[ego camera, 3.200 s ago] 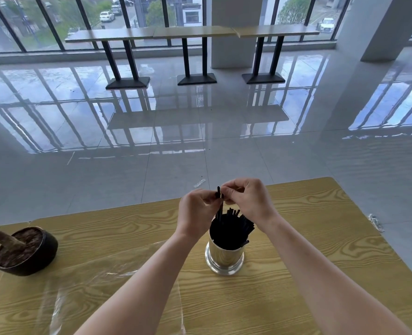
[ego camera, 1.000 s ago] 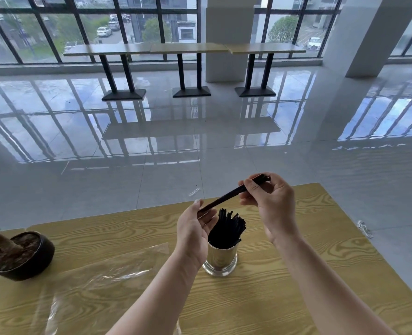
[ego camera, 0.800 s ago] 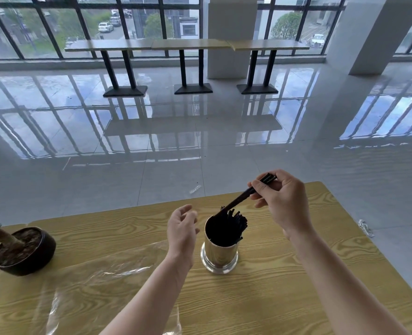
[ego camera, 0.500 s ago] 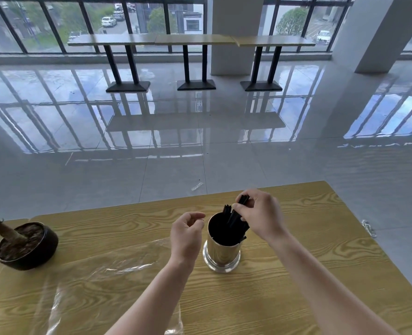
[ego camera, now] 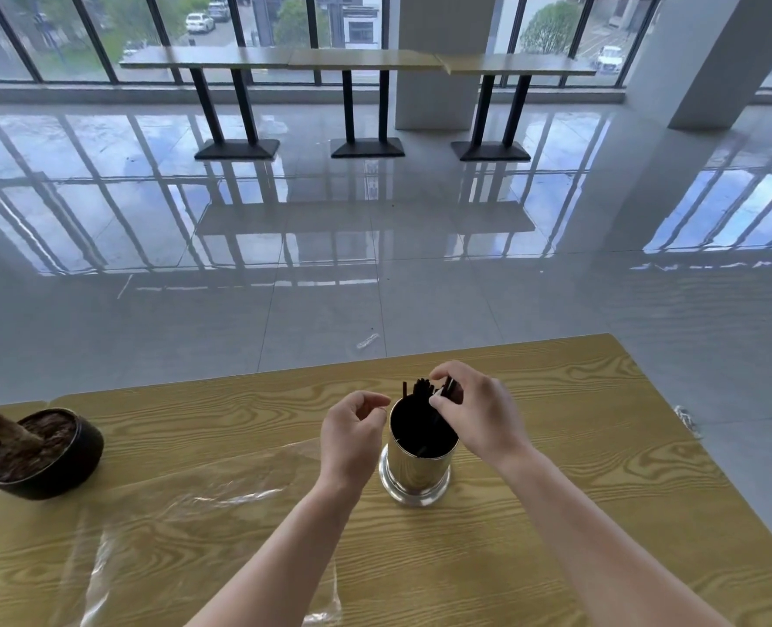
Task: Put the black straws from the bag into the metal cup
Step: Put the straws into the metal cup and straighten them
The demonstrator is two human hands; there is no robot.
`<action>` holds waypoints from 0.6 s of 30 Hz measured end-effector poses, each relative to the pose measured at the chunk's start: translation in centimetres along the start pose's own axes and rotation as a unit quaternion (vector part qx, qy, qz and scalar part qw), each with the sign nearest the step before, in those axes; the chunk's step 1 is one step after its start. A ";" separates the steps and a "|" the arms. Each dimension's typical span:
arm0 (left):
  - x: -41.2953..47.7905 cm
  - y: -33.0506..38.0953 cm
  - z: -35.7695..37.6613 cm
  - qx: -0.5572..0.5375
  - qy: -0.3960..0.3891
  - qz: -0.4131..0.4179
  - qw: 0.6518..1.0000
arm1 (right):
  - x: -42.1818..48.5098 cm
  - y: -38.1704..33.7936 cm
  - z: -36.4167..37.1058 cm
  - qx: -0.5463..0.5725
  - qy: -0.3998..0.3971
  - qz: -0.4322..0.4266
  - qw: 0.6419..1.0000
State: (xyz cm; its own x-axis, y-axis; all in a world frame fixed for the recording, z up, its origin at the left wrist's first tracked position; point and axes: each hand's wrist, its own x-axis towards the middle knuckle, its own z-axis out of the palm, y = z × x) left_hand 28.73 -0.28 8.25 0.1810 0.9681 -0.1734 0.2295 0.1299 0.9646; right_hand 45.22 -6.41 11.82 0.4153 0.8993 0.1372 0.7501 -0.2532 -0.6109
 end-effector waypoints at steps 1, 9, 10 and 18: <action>-0.1 0.1 0.2 0.011 -0.002 0.010 1.000 | -0.1 0.0 0.1 -0.010 0.004 -0.010 1.000; 0.6 0.7 1.2 0.133 -0.012 0.082 0.988 | -2.2 1.3 1.4 -0.104 -0.009 -0.110 0.988; 0.9 0.9 1.3 0.148 -0.013 0.087 0.985 | -2.6 1.6 1.7 -0.107 -0.031 -0.117 0.987; 4.3 2.9 3.3 0.307 -0.104 0.141 0.936 | -3.4 2.6 1.5 0.015 0.071 -0.056 0.996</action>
State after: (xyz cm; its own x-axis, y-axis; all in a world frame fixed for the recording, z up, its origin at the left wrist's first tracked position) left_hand 33.37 3.53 9.64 0.4853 0.8740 -0.0260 0.6384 -0.3339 0.6936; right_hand 45.00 -9.56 8.62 0.4007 0.8611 0.3131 0.7808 -0.1422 -0.6083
